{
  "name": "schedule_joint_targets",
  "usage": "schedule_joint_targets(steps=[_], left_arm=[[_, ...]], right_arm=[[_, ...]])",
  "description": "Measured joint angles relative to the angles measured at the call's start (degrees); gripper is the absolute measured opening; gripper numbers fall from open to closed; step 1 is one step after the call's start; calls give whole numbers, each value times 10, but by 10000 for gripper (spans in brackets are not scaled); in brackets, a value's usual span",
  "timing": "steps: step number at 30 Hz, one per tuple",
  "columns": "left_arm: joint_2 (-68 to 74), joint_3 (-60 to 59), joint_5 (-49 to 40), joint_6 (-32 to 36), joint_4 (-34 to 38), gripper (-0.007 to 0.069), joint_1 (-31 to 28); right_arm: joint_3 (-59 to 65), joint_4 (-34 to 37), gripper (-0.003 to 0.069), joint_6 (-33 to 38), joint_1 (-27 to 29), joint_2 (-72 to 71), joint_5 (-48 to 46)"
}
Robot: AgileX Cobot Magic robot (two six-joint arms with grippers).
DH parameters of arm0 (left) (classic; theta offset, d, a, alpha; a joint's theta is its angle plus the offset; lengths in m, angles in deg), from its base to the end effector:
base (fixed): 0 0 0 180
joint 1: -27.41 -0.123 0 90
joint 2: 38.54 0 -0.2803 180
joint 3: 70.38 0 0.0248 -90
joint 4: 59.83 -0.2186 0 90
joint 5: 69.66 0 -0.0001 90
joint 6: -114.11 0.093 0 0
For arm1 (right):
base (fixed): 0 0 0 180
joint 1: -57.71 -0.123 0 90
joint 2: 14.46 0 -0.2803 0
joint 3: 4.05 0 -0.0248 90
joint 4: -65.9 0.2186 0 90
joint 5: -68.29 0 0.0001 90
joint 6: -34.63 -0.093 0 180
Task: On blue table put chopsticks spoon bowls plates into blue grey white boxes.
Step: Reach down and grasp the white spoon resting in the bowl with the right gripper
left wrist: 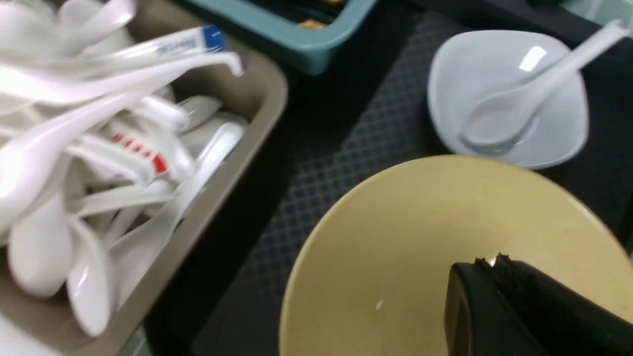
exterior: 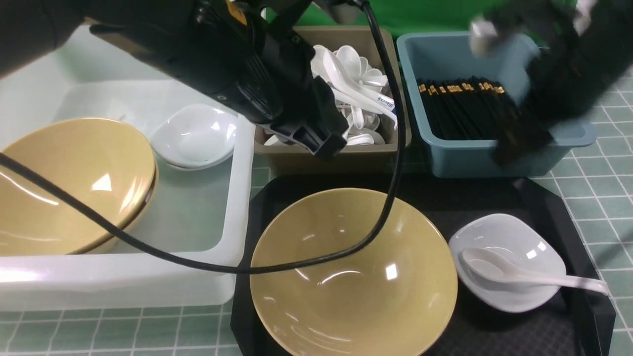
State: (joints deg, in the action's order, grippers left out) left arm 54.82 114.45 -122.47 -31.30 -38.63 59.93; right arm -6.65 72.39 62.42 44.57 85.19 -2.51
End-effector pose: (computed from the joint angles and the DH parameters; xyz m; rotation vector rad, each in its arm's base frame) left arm 0.2320 -0.1797 0.3656 1.2189 2.1048 -0.4428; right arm 0.2768 0.0748 0.3067 -0.9837 2.7440 0.1210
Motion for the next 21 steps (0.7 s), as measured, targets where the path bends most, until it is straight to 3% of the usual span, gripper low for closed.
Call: schedule_joint_targets(steps=[10, 21], left_arm=[[0, 0, -1, 68, 78, -13, 0], [1, 0, 3, 78, 79, -13, 0]], right_arm=[[203, -4, 542, 58, 0, -12, 104], [217, -4, 539, 110, 0, 38, 203]])
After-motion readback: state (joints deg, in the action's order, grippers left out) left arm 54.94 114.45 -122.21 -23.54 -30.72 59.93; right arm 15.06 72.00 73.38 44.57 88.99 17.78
